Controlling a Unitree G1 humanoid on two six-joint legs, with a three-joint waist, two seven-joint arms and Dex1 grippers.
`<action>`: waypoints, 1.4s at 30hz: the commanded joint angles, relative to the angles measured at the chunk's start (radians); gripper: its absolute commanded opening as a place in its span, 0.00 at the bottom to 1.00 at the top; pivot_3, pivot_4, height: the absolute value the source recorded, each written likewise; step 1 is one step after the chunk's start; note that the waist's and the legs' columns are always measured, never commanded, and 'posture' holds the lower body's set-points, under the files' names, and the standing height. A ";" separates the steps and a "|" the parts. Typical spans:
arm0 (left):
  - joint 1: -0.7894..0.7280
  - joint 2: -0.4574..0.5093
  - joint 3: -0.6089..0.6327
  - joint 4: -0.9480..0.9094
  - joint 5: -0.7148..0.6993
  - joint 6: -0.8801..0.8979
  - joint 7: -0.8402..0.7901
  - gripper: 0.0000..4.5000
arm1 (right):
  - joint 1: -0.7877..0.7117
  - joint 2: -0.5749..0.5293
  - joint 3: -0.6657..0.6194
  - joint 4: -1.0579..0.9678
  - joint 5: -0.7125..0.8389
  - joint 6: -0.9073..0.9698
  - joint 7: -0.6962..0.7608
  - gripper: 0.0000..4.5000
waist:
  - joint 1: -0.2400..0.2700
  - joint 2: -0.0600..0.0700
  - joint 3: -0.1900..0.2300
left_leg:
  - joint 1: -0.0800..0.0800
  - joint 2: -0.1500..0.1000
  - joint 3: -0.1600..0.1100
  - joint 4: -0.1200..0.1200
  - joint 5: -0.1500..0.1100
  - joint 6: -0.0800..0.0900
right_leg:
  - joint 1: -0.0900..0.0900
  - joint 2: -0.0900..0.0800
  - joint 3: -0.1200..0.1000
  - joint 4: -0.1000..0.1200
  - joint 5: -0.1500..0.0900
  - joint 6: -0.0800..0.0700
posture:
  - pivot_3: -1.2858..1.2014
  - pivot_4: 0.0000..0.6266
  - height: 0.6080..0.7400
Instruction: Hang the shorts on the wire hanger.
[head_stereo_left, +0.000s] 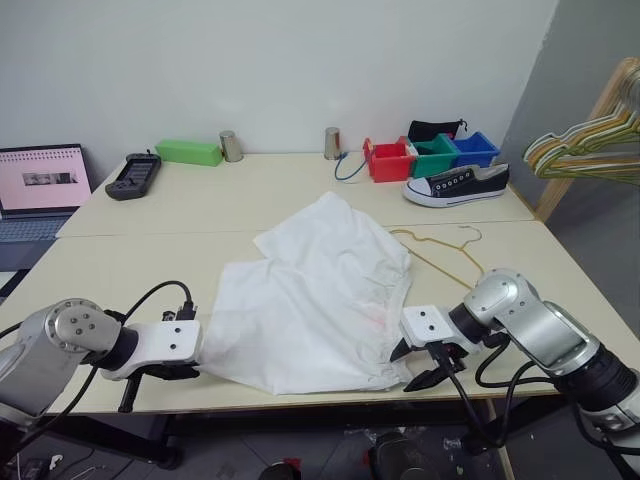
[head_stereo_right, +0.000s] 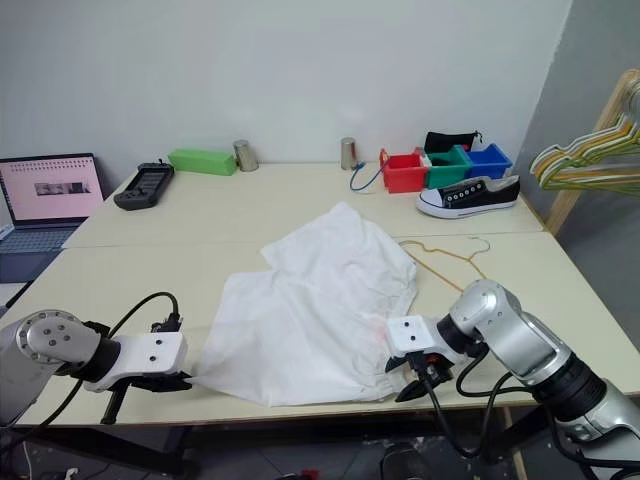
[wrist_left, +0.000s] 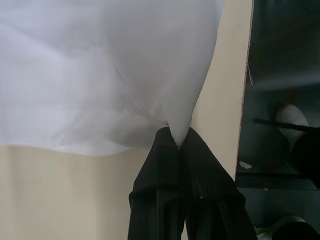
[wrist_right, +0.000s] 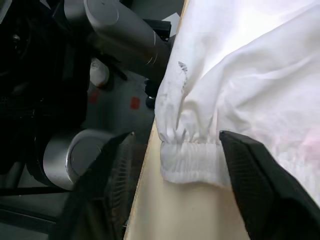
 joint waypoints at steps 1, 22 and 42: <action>-0.030 -0.002 0.038 -0.023 -0.046 0.022 -0.017 0.00 | -0.045 -0.035 -0.063 -0.043 0.058 0.037 0.029 0.81 | 0.000 0.000 0.001 | 0.000 0.000 0.000 0.000 0.000 0.000 | 0.000 0.000 0.000 0.000 0.000 0.000 | 0.43 0.06 1.00; -0.037 0.008 0.041 -0.032 -0.115 0.031 -0.098 0.24 | -0.116 -0.029 -0.137 0.057 0.130 0.174 -0.128 1.00 | -0.028 0.000 0.003 | -0.001 0.000 0.004 0.000 -0.001 -0.001 | -0.001 0.000 0.001 0.000 0.000 -0.001 | 0.42 0.05 1.00; -0.380 -0.293 0.073 -0.223 -0.404 0.455 0.186 1.00 | -0.237 0.048 -0.343 0.736 -0.069 0.071 -0.701 1.00 | -0.023 -0.001 0.004 | -0.001 -0.002 0.008 0.001 0.003 0.006 | 0.007 0.002 0.000 -0.001 0.001 0.001 | 0.41 0.04 1.00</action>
